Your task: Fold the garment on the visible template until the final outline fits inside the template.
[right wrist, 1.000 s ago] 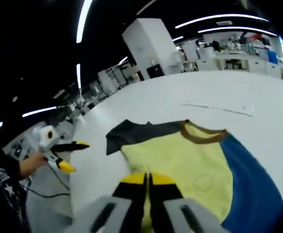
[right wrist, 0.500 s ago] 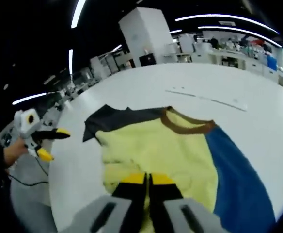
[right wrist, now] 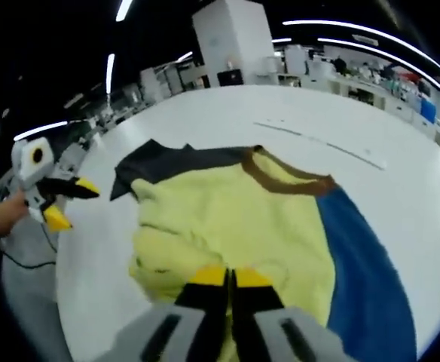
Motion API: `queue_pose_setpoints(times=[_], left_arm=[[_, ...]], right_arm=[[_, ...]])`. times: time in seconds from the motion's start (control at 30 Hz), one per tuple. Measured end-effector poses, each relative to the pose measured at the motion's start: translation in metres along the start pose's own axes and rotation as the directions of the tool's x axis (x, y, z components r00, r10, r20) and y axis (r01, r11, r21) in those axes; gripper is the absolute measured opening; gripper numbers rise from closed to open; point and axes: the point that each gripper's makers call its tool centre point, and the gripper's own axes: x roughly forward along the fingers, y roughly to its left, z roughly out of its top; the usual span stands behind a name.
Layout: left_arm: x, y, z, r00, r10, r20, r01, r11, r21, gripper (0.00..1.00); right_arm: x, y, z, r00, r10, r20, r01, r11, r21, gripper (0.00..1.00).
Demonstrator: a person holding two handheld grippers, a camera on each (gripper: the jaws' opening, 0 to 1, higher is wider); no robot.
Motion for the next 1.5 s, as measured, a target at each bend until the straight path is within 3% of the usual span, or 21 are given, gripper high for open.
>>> queue_pose_setpoints(times=[0.3,0.53,1.0,1.17,1.23,1.3,1.5], left_arm=[[0.035,-0.006,0.004,0.999,-0.034,-0.004,0.034,0.999,-0.018,0.32],[0.059,-0.005,-0.003,0.999,-0.033,-0.024,0.032,0.999,-0.018,0.29],[0.070,-0.003,-0.012,0.998,-0.004,-0.061,0.003,1.000,-0.006,0.23],[0.068,0.002,-0.016,0.995,0.039,-0.095,-0.036,0.999,0.032,0.13],[0.067,0.001,-0.016,0.995,0.047,-0.090,-0.047,0.999,0.013,0.08],[0.066,0.002,-0.014,0.996,0.042,-0.079,-0.043,0.999,-0.016,0.08],[0.067,0.004,-0.012,0.997,0.036,-0.071,-0.036,0.999,-0.006,0.10]], right_arm=[[0.000,-0.003,0.000,1.000,0.001,0.003,-0.001,1.000,0.014,0.00],[-0.003,-0.006,0.003,1.000,-0.006,0.021,0.005,0.998,0.057,0.00],[-0.034,0.004,0.024,0.992,0.003,0.129,-0.019,0.993,0.120,0.25],[-0.057,0.007,0.015,0.988,-0.017,0.155,-0.004,0.991,0.135,0.27],[-0.067,0.006,0.008,0.986,-0.038,0.162,0.014,0.989,0.145,0.27],[-0.077,0.006,-0.003,0.985,-0.053,0.161,0.026,0.986,0.163,0.27],[-0.094,0.003,-0.032,0.987,-0.084,0.134,0.059,0.981,0.183,0.26]])
